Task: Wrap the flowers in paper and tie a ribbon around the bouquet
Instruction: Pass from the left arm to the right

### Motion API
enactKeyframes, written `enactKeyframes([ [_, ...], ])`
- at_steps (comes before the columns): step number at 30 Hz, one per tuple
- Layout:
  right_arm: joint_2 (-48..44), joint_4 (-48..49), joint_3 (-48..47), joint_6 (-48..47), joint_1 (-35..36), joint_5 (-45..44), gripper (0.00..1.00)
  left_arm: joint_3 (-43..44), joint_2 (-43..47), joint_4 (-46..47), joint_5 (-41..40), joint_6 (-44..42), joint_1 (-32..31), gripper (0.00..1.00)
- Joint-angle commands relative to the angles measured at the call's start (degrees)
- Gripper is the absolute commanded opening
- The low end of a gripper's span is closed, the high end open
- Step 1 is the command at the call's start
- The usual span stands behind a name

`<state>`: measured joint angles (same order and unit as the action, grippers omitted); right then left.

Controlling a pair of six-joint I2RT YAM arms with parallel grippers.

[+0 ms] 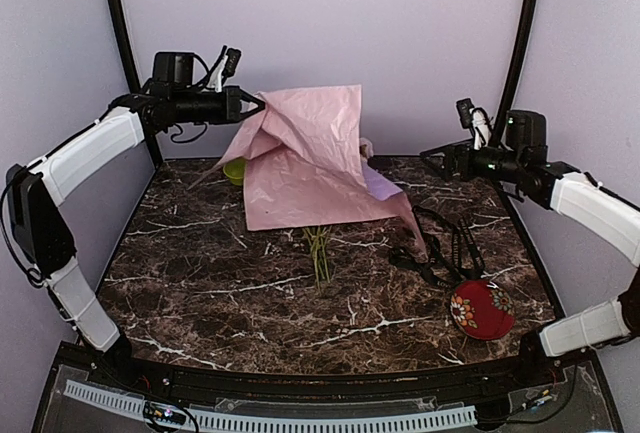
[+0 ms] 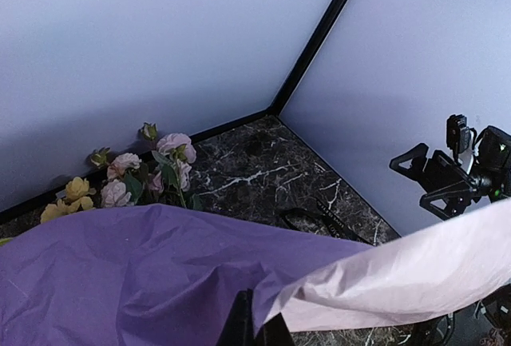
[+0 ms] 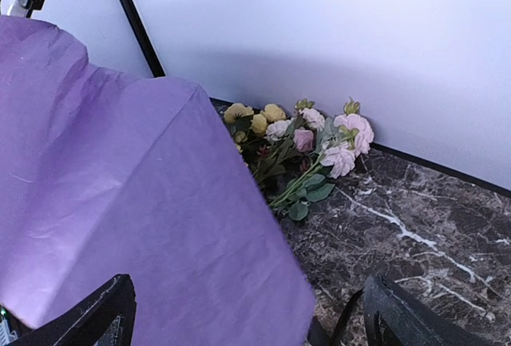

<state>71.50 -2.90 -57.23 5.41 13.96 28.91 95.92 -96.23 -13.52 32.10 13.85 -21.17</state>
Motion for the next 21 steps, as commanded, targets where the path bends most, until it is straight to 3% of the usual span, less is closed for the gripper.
enactKeyframes([
  [1, -4.1, -2.3, 1.2, -0.2, 0.3, -1.1, 1.00, 0.5, 0.2, -1.2, -2.6, -1.7, -0.2, 0.00],
  [4, -10.2, -4.6, 1.6, -0.3, 0.3, -2.0, 1.00, 3.1, -1.5, -1.8, -3.0, -1.7, -0.1, 0.00],
  [8, -18.1, 3.7, 13.3, 6.8, 2.9, 3.2, 0.96, 5.3, -3.2, -1.8, -1.8, -1.3, -0.1, 0.00],
  [11, -20.6, 8.9, 21.1, 5.1, 11.9, -6.9, 0.95, 5.2, -2.9, -1.5, -2.3, -1.7, -0.1, 0.00],
  [13, -18.5, 8.8, 22.1, -0.1, 20.1, -17.5, 0.94, 5.1, -2.7, -1.9, -2.4, -2.1, -0.1, 0.00],
  [16, -13.8, 13.5, 21.8, -6.3, 29.3, -26.2, 0.98, 4.9, -2.3, -2.4, -2.7, -2.8, -0.2, 0.00],
  [21, -5.0, 24.1, 17.5, -9.4, 32.5, -27.4, 1.00, 4.0, -1.2, -3.2, -4.1, -3.9, -0.1, 0.00],
])
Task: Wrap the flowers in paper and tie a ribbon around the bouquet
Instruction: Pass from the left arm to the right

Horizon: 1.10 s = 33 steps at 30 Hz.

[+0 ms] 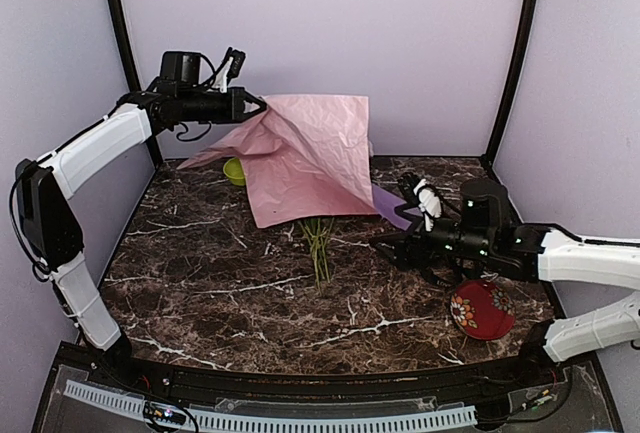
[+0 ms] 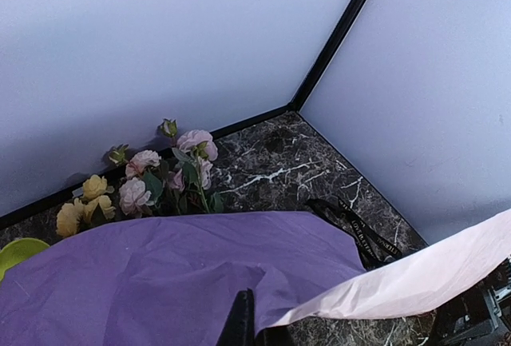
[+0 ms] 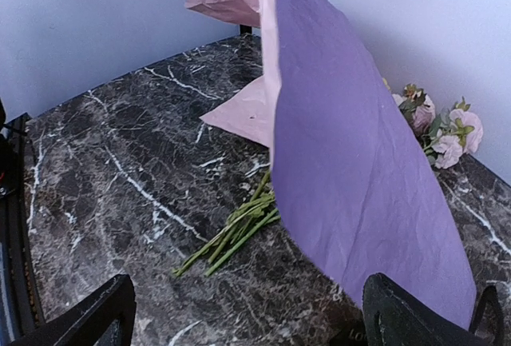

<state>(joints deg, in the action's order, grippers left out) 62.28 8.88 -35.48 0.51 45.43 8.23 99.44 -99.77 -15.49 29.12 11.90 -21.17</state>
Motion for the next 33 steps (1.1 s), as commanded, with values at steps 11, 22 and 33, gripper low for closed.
enactKeyframes([
  [11, 17.4, 9.8, -17.8, -9.9, 1.1, -2.4, 0.83, -2.0, 4.6, -1.1, -1.9, -2.9, -0.2, 0.00],
  [22, 18.2, 9.9, -23.6, 0.0, -3.1, 2.9, 0.00, -2.7, 5.4, -1.5, -2.1, -3.9, -0.2, 0.00],
  [33, 6.5, -1.0, -31.8, 4.2, -19.7, -9.6, 0.00, -2.5, 7.5, -4.7, -3.8, -12.4, -2.6, 0.70],
])
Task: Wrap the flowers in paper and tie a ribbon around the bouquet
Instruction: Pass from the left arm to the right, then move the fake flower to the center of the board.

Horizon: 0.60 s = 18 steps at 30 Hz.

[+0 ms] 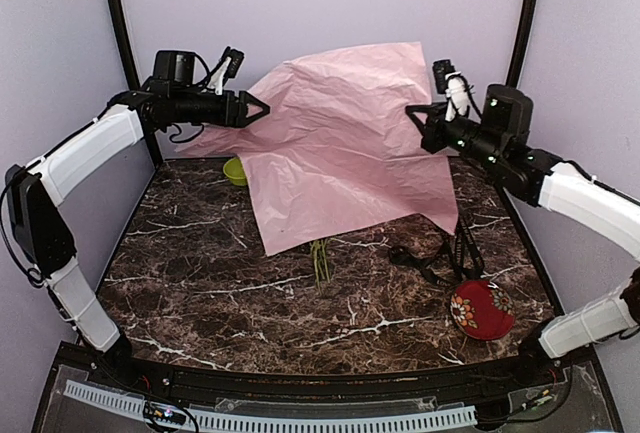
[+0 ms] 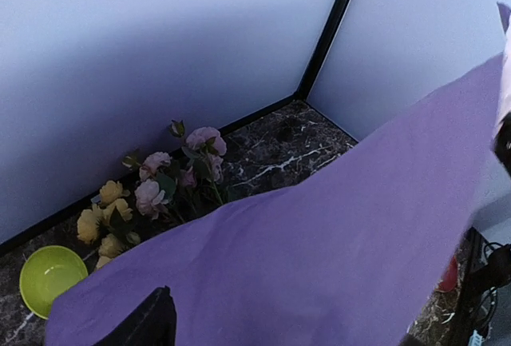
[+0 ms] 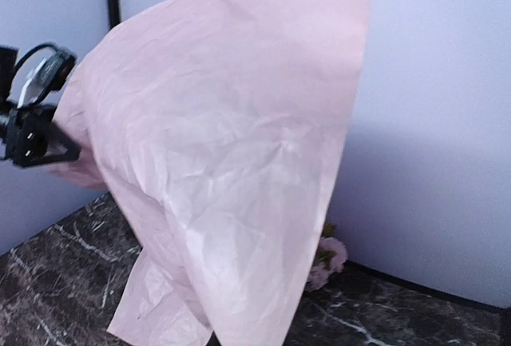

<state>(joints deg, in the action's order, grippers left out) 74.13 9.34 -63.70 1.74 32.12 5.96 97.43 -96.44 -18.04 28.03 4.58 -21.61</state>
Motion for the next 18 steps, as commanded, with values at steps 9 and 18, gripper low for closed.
enactKeyframes([
  [9, -11.6, -3.4, -7.8, 2.1, -17.9, -26.0, 0.00, 1.8, -2.0, -5.8, -12.5, -14.4, -18.4, 0.64],
  [18, -13.7, -3.1, -9.3, -1.2, -18.3, -26.6, 0.00, 20.6, -32.8, -13.7, -17.1, -9.2, -25.3, 0.15],
])
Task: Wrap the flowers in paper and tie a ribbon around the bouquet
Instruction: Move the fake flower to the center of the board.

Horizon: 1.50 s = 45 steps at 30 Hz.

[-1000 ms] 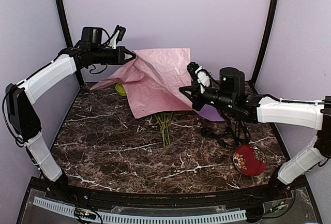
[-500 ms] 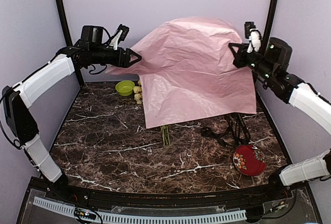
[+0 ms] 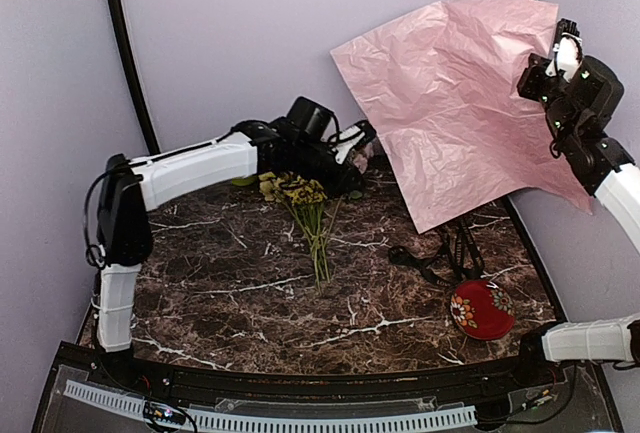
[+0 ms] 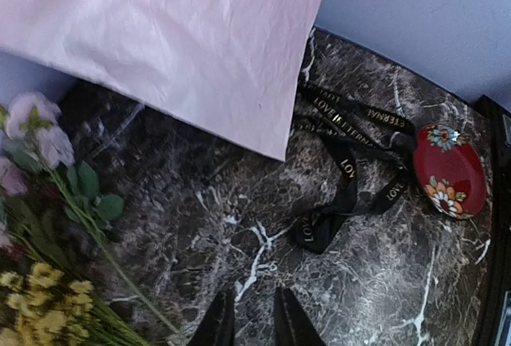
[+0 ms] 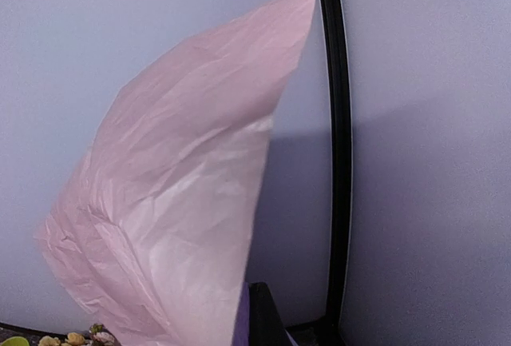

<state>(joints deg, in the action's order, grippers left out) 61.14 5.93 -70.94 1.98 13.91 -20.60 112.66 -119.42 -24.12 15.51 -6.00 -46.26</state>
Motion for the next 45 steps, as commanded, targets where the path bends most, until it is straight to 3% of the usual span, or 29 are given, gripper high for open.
enactKeyframes([
  [1, -0.7, -0.1, -2.1, -1.5, -0.2, 0.9, 0.00, 6.7, -11.8, -8.1, -6.0, 1.6, -0.7, 0.12],
  [7, -0.3, -0.8, -2.4, -2.7, -0.1, 8.9, 0.00, 7.2, -19.6, -10.6, -12.7, 0.3, -0.8, 0.06],
  [14, -0.1, -0.7, -4.0, -1.9, 0.0, 20.5, 0.00, 1.5, -20.0, -12.3, -23.0, -1.2, -0.2, 0.01],
  [20, -0.3, -1.9, -5.3, -0.1, 0.0, 28.7, 0.00, -9.6, -13.7, -10.6, -26.7, 1.2, 6.5, 0.00],
  [26, -0.5, -1.6, -4.6, 0.0, -0.1, 30.5, 0.00, -20.9, -4.6, -4.8, -28.7, 1.1, 14.0, 0.00],
  [32, 0.8, -2.6, -6.6, 1.9, 0.0, 37.2, 0.00, -24.9, 2.1, 1.0, -15.0, -2.6, 13.6, 0.00],
  [35, 2.6, -4.9, -9.2, 1.6, 0.8, 47.5, 0.00, -29.3, 8.1, 6.9, -7.2, -3.3, 13.4, 0.05],
  [39, 5.1, -11.4, -14.0, -3.1, 6.1, 61.7, 0.00, -38.0, 19.8, 17.0, 2.7, -5.0, 13.5, 0.19],
  [42, 4.8, -14.7, -15.8, -7.0, 11.6, 67.3, 0.00, -44.5, 29.3, 23.4, 5.7, -6.0, 13.7, 0.33],
  [45, 2.5, -13.4, -14.8, -7.8, 15.7, 69.6, 0.00, -49.7, 39.5, 27.8, 5.4, -6.3, 14.3, 0.53],
])
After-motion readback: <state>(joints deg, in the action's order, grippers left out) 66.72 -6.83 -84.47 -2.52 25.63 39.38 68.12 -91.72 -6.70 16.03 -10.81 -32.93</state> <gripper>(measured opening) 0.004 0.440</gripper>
